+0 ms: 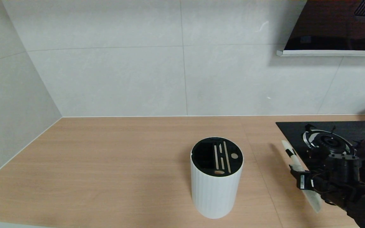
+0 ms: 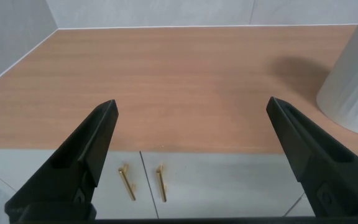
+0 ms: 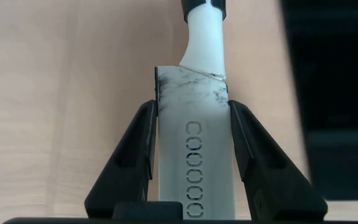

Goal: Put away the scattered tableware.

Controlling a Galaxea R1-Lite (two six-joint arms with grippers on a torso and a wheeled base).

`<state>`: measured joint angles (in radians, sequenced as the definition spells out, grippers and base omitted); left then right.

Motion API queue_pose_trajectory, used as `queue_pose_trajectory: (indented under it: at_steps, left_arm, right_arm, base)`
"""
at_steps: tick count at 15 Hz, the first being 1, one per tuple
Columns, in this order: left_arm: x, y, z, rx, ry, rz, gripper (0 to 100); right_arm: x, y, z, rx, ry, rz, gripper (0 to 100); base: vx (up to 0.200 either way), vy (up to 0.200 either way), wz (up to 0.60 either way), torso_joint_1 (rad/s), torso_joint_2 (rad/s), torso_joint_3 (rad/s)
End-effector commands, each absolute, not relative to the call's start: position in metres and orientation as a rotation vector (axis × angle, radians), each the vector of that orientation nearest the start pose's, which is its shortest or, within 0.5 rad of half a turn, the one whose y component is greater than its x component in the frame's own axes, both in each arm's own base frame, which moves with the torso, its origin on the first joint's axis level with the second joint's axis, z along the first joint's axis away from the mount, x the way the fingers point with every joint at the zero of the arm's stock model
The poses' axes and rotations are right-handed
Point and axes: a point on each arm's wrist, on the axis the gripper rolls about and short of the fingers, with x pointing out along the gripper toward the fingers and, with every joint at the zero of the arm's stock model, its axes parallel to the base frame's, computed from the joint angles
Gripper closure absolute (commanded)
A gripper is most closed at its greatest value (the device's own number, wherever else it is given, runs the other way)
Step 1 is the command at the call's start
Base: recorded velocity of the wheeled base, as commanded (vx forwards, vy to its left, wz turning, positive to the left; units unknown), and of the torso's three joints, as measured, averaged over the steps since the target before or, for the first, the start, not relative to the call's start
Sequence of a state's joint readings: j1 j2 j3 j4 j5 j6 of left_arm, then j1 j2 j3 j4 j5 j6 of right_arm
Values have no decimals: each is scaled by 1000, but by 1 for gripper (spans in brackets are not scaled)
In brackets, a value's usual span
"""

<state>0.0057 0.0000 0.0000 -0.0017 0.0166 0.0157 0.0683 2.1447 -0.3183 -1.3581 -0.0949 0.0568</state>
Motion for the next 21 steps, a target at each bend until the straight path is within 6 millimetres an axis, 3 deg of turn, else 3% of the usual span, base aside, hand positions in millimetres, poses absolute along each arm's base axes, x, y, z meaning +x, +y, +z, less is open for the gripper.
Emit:
queue_pose_trajectory:
  at_steps: [1,3,4,6,8,9,11,14,16,17,19,21]
  left_arm:
    - [-24,0,79,31,-12,9,0]
    - [-30,-2,110,40,-74,-89,0]
    - [-26,-6,158,29,-40,-245,0]
    - [7,-8,218,-12,33,-363,0]
    - [50,-9,263,-76,86,-398,0]
    - [75,-11,275,-103,124,-421,0]
    - [113,-28,278,-203,186,-552,0]
    - [147,-60,259,-429,305,-684,0]
    - [176,-90,241,-551,306,-781,0]
    - [177,-93,240,-563,302,-794,0]
    - [202,-114,224,-691,236,-824,0]
    - [210,-125,207,-691,248,-845,0]
  right_arm:
    - [272,18,64,2,305,-22,100]
    - [268,23,93,-31,202,0,100]
    - [270,36,131,-26,106,44,100]
    - [268,55,182,-15,47,101,100]
    - [254,74,220,5,38,144,100]
    - [244,85,235,28,16,170,100]
    - [223,105,249,61,-32,248,100]
    - [205,139,256,78,-49,396,100]
    - [191,164,241,87,12,509,100]
    - [189,166,239,87,20,520,100]
    - [178,187,223,60,78,607,100]
    - [172,199,215,63,110,650,100]
  base:
    - [0,0,0,0,0,0]
    - [0,0,0,0,0,0]
    - [0,0,0,0,0,0]
    - [0,0,0,0,0,0]
    - [0,0,0,0,0,0]
    - [0,0,0,0,0,0]
    - [0,0,0,0,0,0]
    - [0,0,0,0,0,0]
    - [0,0,0,0,0,0]
    - [0,0,0,0,0,0]
    - [0,0,0,0,0,0]
    - [0,0,0,0,0,0]
